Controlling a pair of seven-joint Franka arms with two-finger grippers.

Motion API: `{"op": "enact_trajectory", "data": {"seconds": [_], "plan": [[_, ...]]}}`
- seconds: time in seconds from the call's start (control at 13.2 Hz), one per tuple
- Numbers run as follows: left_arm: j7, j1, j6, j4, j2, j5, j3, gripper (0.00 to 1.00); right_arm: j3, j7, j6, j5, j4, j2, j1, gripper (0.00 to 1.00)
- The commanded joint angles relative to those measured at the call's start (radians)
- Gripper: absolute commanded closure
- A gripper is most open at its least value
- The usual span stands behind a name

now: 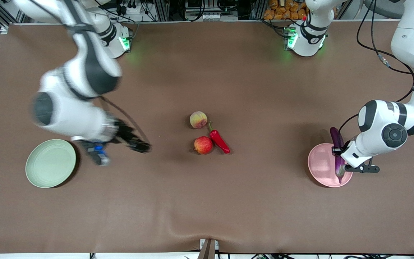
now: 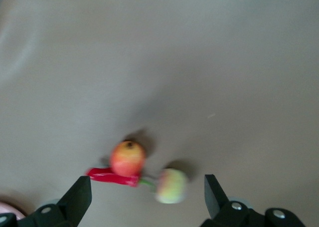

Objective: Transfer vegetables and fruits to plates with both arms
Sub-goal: 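Carry the eggplant onto the pink plate while the right gripper reaches the pomegranate, then grasp the pomegranate with the right gripper while the left gripper releases eggplant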

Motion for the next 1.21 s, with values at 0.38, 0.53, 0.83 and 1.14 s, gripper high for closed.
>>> {"op": "enact_trajectory", "data": {"seconds": [0.38,0.53,0.83,1.14], "plan": [[0.006,0.012,0.0,0.044,0.02,0.02,-0.01,0.27,-0.011,0.347,0.295,0.003,0.031,0.198,0.158,0.0],[0.012,0.012,0.0,0.051,0.021,0.014,-0.01,0.0,-0.014,0.347,0.394,-0.017,0.031,0.251,0.201,0.0],[-0.005,0.007,-0.008,0.063,0.013,0.006,-0.01,0.0,-0.018,0.347,0.409,-0.056,0.029,0.298,0.248,0.0],[-0.02,0.0,-0.046,0.061,-0.005,0.003,-0.024,0.0,-0.019,0.406,0.404,-0.086,0.031,0.335,0.268,0.0]]}}
